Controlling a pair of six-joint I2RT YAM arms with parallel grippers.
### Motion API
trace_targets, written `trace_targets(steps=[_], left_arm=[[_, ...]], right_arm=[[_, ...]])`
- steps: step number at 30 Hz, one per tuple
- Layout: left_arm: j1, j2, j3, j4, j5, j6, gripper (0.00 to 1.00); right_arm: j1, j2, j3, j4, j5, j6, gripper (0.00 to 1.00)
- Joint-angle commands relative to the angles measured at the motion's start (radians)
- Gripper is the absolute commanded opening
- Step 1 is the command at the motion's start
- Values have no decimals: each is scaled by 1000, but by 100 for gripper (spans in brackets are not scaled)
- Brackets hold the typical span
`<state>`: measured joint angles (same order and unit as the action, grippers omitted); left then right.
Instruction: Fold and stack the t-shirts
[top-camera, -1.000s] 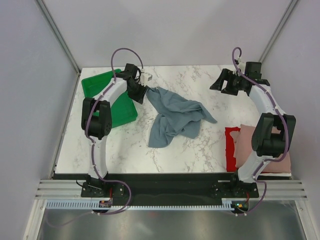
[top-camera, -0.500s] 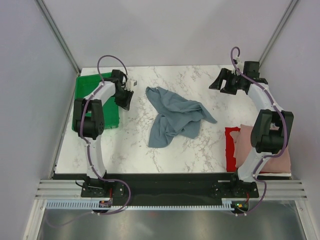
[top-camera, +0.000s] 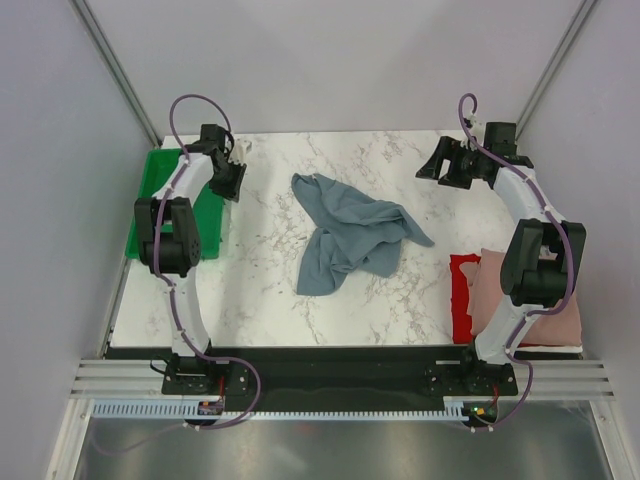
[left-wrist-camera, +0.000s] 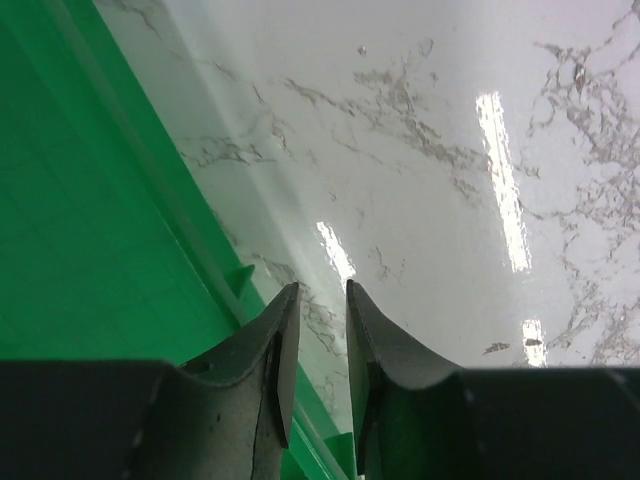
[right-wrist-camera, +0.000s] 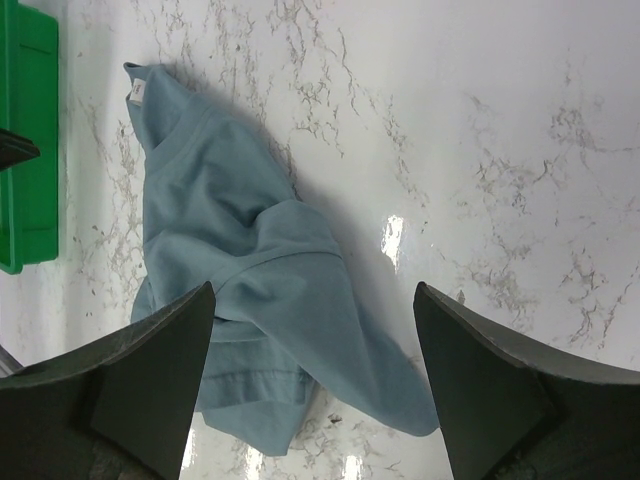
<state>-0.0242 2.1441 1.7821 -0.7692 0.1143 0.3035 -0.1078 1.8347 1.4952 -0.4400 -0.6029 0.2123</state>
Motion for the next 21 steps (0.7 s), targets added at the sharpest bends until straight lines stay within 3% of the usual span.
trace_targets(steps=[1,21], left_arm=[[12,26,82,18,-37,13,33],[116,120,214,-2,-58,60,33]], right_arm=[[7,1,31,34,9,-13,89],[8,-8,20,32,25,-34,89]])
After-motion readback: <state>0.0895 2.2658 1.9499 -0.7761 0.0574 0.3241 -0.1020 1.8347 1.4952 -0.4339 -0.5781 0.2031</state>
